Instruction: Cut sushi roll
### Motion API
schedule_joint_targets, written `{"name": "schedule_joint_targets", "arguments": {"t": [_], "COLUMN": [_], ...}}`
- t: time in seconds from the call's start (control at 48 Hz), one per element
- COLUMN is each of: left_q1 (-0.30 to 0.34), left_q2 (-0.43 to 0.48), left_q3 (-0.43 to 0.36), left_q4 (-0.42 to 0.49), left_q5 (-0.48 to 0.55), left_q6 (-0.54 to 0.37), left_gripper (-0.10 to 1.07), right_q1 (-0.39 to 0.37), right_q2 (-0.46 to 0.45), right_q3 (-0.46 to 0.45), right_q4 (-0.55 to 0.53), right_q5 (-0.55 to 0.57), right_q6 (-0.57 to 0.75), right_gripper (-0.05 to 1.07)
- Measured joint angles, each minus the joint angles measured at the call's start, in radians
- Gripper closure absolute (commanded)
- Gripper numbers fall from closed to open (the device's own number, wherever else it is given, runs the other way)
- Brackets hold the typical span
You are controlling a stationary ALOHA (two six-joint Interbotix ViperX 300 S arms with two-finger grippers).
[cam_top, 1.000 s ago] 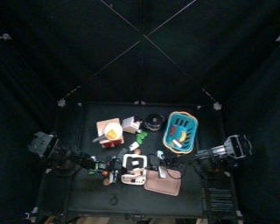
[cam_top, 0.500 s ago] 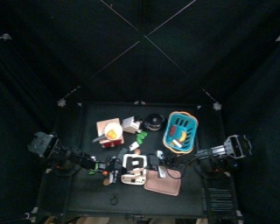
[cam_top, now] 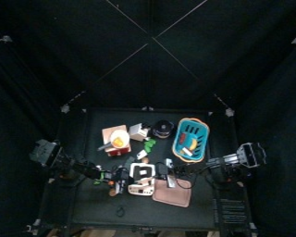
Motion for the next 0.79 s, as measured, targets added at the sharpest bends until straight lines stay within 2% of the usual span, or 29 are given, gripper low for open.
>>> {"name": "schedule_joint_targets", "arguments": {"t": [0.792], "left_q1": [0.0], "left_q2": [-0.006], "left_q3": [0.0], "left_q4": [0.002], "left_q5": [0.0], "left_q6": [0.0], "left_gripper": [0.68], "right_q1": [-0.002], "right_q2": [0.005], "right_q3": [-0.003], "right_q4": [-0.003], "right_q5": [0.002], "right_q6": [-0.002], "right_gripper": [0.52]}}
